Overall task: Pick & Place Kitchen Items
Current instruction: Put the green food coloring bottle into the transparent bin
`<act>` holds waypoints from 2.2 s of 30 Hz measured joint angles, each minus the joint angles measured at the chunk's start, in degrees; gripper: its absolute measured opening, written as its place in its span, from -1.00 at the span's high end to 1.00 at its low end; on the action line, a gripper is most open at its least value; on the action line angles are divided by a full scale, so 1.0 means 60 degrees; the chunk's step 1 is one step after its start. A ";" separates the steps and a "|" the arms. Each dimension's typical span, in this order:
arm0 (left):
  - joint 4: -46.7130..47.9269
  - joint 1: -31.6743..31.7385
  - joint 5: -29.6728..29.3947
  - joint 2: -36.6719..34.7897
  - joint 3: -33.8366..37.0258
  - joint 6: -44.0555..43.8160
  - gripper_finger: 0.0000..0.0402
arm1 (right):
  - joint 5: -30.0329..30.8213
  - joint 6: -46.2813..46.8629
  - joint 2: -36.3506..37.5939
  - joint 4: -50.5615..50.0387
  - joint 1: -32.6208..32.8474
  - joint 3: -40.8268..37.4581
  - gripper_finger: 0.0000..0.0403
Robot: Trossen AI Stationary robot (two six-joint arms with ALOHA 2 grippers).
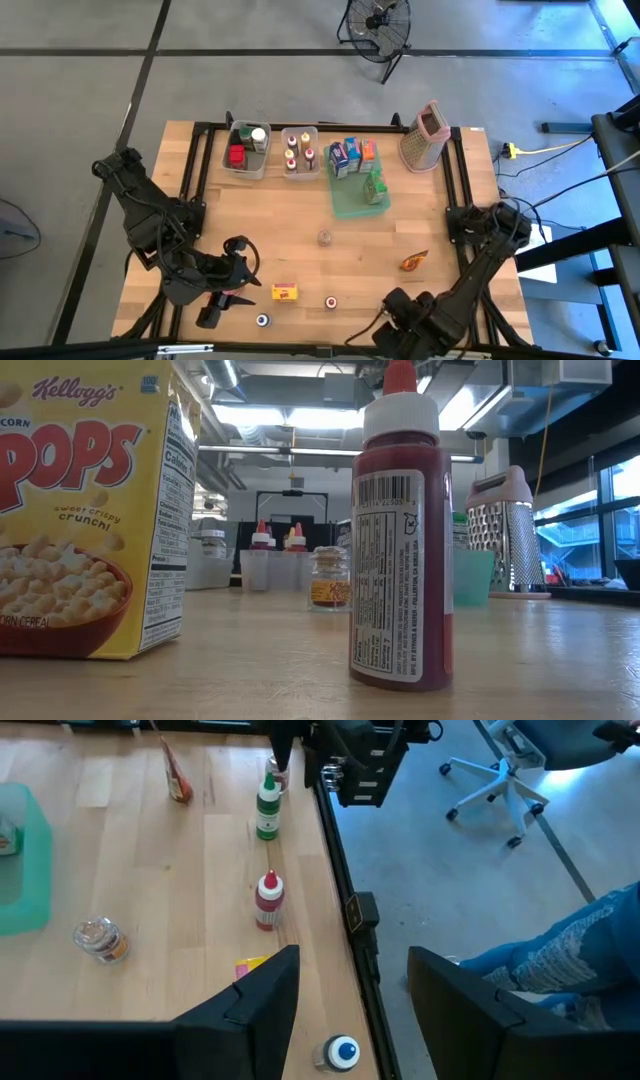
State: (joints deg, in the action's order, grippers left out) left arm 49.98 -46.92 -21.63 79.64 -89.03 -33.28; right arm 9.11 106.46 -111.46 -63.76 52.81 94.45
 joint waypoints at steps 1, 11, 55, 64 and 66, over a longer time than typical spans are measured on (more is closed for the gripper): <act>0.0000 0.0000 0.0000 0.0000 0.0000 0.0000 0.09 | 0.0149 0.0080 -0.0007 -0.0048 0.0062 0.0000 -0.24; 0.0004 0.0002 0.0004 0.0000 0.0000 0.0000 0.09 | 0.0935 0.0210 -0.0778 -0.0271 0.0489 0.0004 -0.24; 0.0206 0.0004 -0.0057 0.0000 0.0004 0.0004 0.09 | 0.2661 0.1317 -0.1997 -0.0295 0.0712 0.0004 -0.24; 0.0206 0.0004 -0.0058 0.0000 0.0004 0.0026 0.09 | 0.3231 0.1386 -0.2263 -0.0368 0.0698 0.0000 -0.24; 0.0208 0.0004 -0.0058 0.0000 0.0004 0.0019 0.09 | 0.3231 0.1438 -0.2296 -0.0381 0.0698 -0.0004 -0.24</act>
State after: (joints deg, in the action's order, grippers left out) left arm 51.22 -46.89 -21.98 79.64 -89.01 -33.16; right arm 28.49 115.09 -125.24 -66.04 56.99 94.43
